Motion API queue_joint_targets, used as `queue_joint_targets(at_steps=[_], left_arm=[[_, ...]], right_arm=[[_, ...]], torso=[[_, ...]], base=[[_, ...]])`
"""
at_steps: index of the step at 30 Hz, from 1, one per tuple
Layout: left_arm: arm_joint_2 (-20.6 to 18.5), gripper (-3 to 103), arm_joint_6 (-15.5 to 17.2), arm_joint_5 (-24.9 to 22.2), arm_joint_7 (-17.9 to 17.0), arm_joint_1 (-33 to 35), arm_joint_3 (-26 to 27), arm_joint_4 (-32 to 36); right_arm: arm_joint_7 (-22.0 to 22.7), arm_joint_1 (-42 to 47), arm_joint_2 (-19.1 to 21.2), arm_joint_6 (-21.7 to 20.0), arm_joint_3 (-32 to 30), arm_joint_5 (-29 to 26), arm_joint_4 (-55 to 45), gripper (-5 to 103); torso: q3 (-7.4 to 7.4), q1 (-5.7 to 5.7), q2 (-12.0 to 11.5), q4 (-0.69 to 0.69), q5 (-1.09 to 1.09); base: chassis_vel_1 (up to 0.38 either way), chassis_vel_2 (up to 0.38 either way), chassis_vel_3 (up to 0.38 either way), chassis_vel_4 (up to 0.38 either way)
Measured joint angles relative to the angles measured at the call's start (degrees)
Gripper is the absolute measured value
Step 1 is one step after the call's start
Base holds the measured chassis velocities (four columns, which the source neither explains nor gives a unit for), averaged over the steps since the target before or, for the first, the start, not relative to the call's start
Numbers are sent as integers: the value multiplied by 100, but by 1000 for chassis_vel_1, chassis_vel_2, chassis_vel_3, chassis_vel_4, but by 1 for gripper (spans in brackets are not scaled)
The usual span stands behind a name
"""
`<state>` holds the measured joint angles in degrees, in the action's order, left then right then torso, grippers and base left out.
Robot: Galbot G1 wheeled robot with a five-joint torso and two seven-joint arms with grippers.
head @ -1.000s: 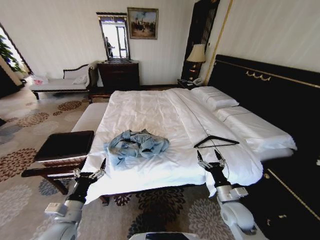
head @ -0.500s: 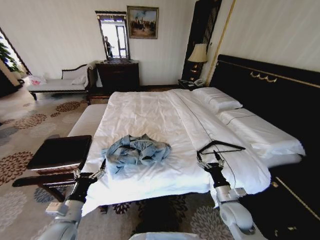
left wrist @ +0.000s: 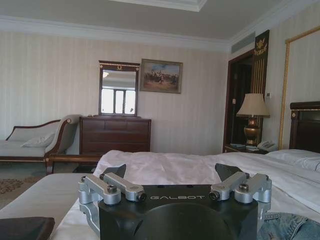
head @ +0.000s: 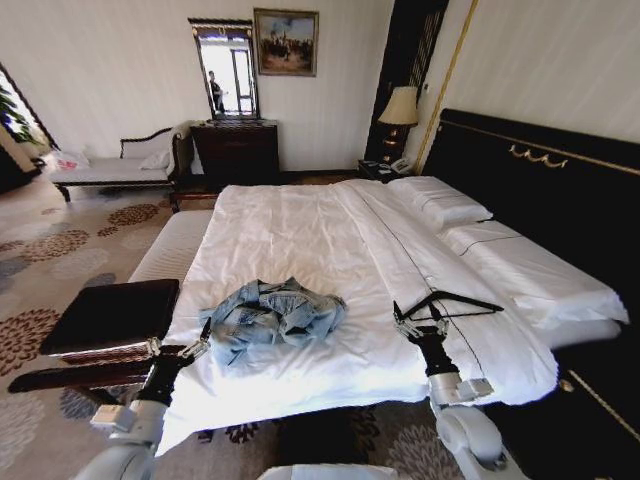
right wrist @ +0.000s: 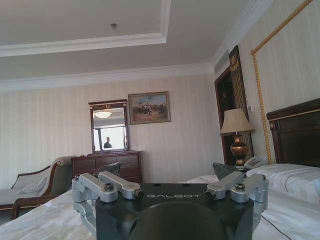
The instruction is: Pick up the clothes from the bed and hang them on the clothes hanger.
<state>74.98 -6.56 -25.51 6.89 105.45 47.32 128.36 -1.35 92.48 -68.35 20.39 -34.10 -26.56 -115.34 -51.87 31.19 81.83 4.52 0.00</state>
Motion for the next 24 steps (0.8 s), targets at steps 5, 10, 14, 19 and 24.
queue_joint_targets(at_steps=[5, 10, 14, 19, 24], left_arm=[[15, 100, -3, 8, 0, -17, -9, -43], [24, 100, -4, 10, 0, -41, -15, -67], [24, 100, -4, 10, 0, -58, -16, -95], [25, 100, -5, 10, 0, -84, -26, -132], [36, 100, -9, 10, 1, -107, -39, -171]], right_arm=[[-50, -8, -12, 12, 8, 78, 39, 100], [-109, -29, -28, 26, 17, 175, 108, 100], [-143, -44, -50, 48, 58, 215, 154, 100], [-143, -53, -71, 51, 87, 253, 195, 100], [-114, -77, -67, 51, 90, 261, 238, 100]], torso=[[1, -6, 1, 0, 0], [1, -6, 2, 0, 0], [1, -3, 1, 0, 0], [1, -4, 1, 0, 0], [1, -4, 1, 0, 1]], base=[[0, 0, 0, 0], [0, 0, 0, 0], [0, 0, 0, 0], [9, 12, -14, -9], [92, 92, -105, -91]])
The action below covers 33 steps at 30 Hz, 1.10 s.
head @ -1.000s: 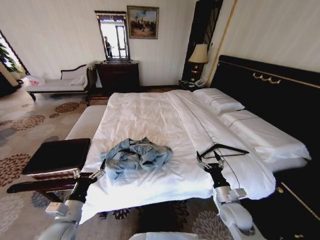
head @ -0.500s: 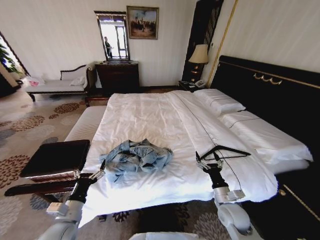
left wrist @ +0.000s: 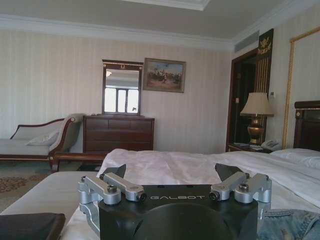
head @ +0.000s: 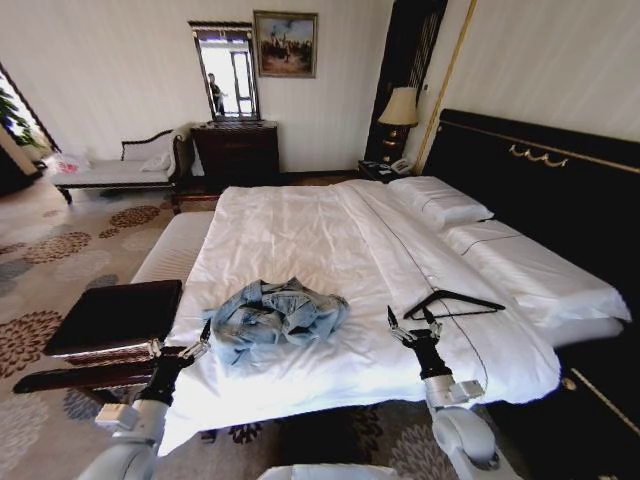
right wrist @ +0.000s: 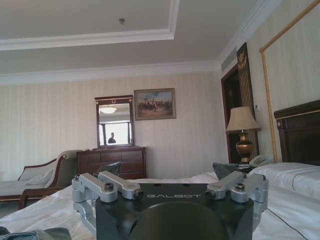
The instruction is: Pick up the clothes from the bed and hang them on the clothes hanger.
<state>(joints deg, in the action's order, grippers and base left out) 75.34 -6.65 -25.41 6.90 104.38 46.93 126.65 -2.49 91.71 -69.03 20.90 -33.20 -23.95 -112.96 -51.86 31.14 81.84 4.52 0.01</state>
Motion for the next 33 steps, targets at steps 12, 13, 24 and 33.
queue_joint_targets(at_steps=[12, 13, 24, 33], left_arm=[[9, 100, -10, 0, 0, -60, -3, -110], [7, 100, -11, -2, 0, -71, 3, -131], [-14, 100, -11, -18, 3, -138, 7, -293], [-28, 100, -4, -9, 15, -174, -15, -382]], right_arm=[[202, -88, -21, 29, 102, -99, 37, 100], [202, -92, -22, 27, 103, -90, 49, 100], [211, -154, -55, 32, 154, 5, 174, 100], [280, -186, -59, 68, 202, 38, 232, 100]], torso=[[0, 0, 0, -1, 1], [0, 0, 0, 0, 2], [0, -1, 0, -1, -2], [0, -1, 0, 0, -1]], base=[[54, 64, -43, -57], [0, 0, 0, 0], [-3, 14, 6, -8], [-114, 106, 110, -109]])
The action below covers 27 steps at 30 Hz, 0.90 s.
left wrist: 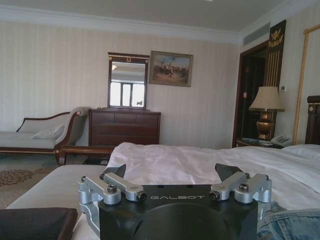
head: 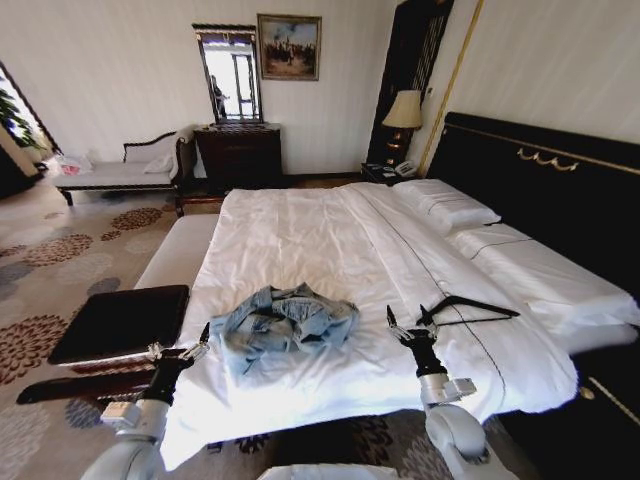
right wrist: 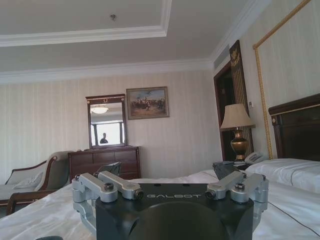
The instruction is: Pick up the clothes from the bed and hang them on the clothes hanger.
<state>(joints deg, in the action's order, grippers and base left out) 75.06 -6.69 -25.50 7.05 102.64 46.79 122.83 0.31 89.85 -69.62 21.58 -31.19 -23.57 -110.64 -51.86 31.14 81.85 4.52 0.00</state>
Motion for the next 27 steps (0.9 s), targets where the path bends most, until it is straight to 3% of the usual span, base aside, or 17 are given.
queue_joint_targets(at_steps=[7, 10, 11, 14, 15, 18, 22, 27], left_arm=[[-83, 100, 79, -213, -20, -109, -7, -192], [-221, 100, 588, -1030, -42, -265, -21, -240], [-221, 100, 588, -1030, -42, -265, -21, -240], [-418, 100, 1380, -2293, 1, -556, -16, -369], [-418, 100, 1380, -2293, 1, -556, -16, -369], [-515, 100, 1864, -3207, 40, -849, -21, -602], [-525, 100, 2116, -3493, 34, -1104, -87, -906], [-470, 100, 2319, -3419, -48, -1308, -266, -1342]], right_arm=[[26, -61, -33, 62, 95, 0, 53, 100], [36, -95, -34, 98, 134, 46, 145, 100], [36, -95, -34, 98, 134, 46, 145, 100], [36, -129, -32, 135, 182, 82, 241, 100], [36, -129, -32, 135, 182, 82, 241, 100], [35, -168, -33, 151, 227, 103, 315, 100], [34, -227, -9, 164, 262, 109, 395, 100], [30, -336, 10, 201, 302, 119, 558, 100]], torso=[[-3, 10, -3, -1, 0], [-3, 8, -3, -1, -1], [-3, 8, -3, -1, -1], [2, -6, 2, 0, 0], [2, -6, 2, 0, 0], [2, -6, 2, 0, 0], [0, 2, 0, 0, -2], [-1, 3, -1, -2, 0]], base=[[-120, 124, 124, -128], [0, 0, 0, 0], [0, 0, 0, 0], [0, 0, 0, 0], [0, 0, 0, 0], [12, -18, -11, 7], [0, 0, 0, 0], [0, 0, 0, 0]])
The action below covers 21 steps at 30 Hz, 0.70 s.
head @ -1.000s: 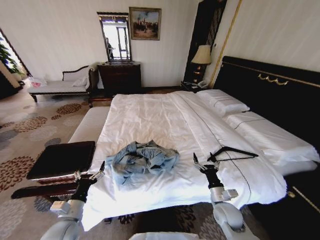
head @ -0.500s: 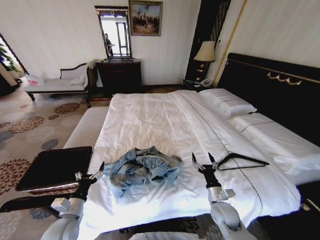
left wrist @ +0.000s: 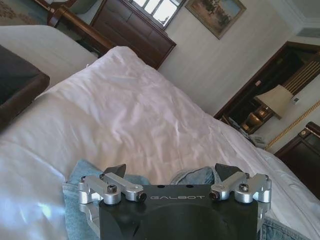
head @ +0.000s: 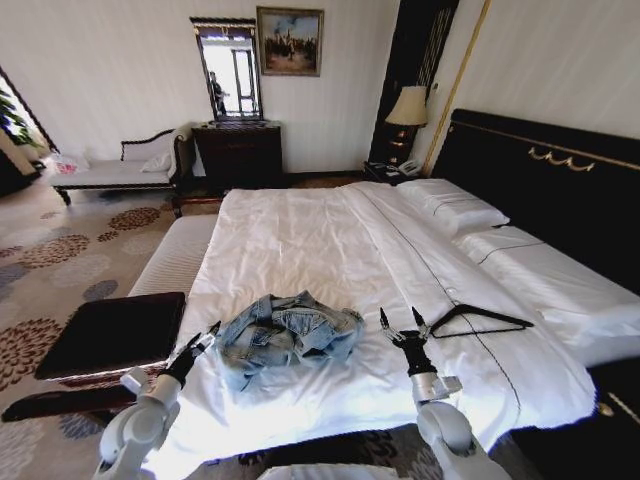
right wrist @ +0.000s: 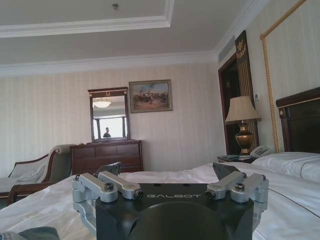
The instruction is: Pick up the clothes from the bed and hang them on the clothes hanger.
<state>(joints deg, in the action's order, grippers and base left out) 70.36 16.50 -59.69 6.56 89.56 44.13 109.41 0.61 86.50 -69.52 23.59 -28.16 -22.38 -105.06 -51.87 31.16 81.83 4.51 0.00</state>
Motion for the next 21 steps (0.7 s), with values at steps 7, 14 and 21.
queue_joint_targets(at_steps=[7, 14, 21], left_arm=[[-52, 100, 33, 292, 149, -133, -368, -356], [-22, 100, 2, 581, 310, -289, -718, -727], [45, 90, -71, 569, 342, -363, -768, -831]], right_arm=[[-1, -63, -21, 8, 90, 41, 91, 100], [3, -89, -9, 12, 96, 47, 169, 100], [3, -103, -14, 27, 89, 50, 222, 100]], torso=[[1, -3, 1, 1, -1], [1, -1, 1, 2, 0], [1, -2, 1, 1, 0]], base=[[0, 0, 0, 0], [0, 0, 0, 0], [0, 0, 0, 0]])
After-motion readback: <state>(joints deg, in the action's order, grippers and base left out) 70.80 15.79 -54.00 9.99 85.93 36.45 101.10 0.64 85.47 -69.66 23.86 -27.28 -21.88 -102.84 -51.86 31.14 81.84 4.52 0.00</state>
